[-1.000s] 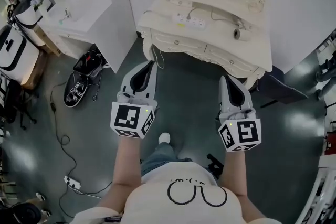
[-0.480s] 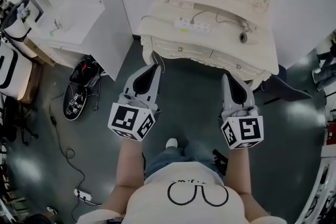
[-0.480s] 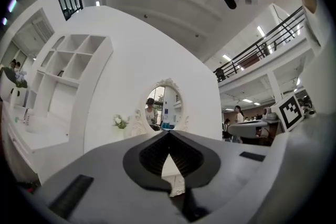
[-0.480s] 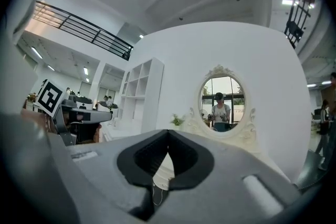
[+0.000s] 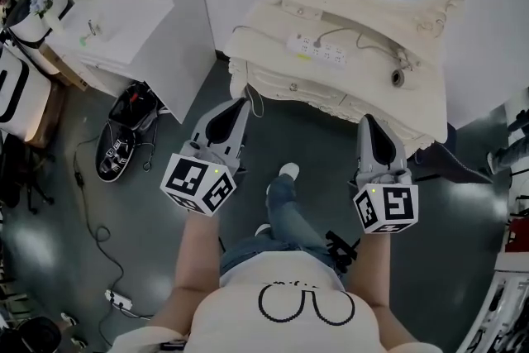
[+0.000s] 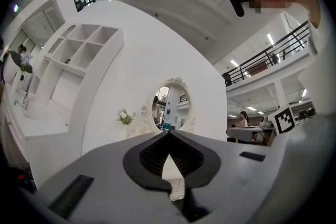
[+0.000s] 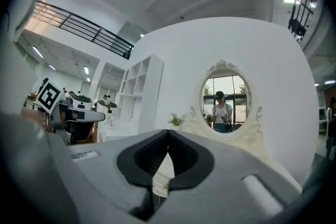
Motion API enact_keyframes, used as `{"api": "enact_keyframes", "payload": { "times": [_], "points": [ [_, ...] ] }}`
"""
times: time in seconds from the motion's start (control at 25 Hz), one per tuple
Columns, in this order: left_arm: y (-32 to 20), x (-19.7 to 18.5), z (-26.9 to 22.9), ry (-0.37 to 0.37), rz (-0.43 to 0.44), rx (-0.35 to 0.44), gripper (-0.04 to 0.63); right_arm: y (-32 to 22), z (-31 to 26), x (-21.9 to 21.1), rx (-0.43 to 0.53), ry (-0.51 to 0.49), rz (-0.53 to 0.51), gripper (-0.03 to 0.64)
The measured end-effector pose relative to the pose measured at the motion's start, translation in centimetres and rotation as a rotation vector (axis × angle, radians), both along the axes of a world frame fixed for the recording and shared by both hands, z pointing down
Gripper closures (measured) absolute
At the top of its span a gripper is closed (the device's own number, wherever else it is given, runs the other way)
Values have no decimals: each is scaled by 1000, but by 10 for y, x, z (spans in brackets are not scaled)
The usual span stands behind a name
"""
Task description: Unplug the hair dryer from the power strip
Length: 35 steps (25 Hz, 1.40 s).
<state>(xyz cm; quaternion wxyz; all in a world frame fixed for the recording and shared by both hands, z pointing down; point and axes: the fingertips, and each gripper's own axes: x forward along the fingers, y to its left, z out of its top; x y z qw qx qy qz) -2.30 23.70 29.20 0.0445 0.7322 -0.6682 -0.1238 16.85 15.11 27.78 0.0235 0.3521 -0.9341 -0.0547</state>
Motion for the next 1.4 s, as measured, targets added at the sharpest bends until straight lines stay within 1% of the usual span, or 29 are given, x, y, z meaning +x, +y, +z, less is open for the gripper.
{"api": "enact_keyframes", "payload": {
  "times": [0.12, 0.28, 0.4, 0.48, 0.64, 0.72, 0.84, 1.04, 1.16, 1.4],
  "points": [
    [-29, -6, -1, -15, 12, 6, 597, -28, 5, -8, -20, -20, 2, 617],
    [-73, -5, -2, -35, 105, 9, 597, -74, 18, -25, -68, -54, 0, 617],
    [-114, -14, 7, -79, 138, -20, 597, -114, 24, -39, -91, -70, -2, 617],
    [-144, -22, 12, -90, 159, -38, 597, -142, 27, -48, -98, -71, 0, 617],
    [-203, -27, 24, -96, 264, -98, 597, -198, 38, -59, -131, -69, 27, 617],
    [-234, -31, 32, -111, 299, -130, 592, -226, 47, -62, -156, -66, 44, 617],
    [-279, -35, 48, -131, 342, -182, 530, -264, 65, -64, -202, -48, 61, 617],
    [-332, -39, 77, -159, 409, -277, 377, -310, 101, -68, -281, -12, 71, 617],
    [-353, -42, 90, -175, 434, -315, 373, -330, 112, -76, -298, 4, 62, 617],
    [-374, -37, 129, -249, 496, -427, 373, -347, 129, -90, -331, 44, 37, 617]
  ]
}}
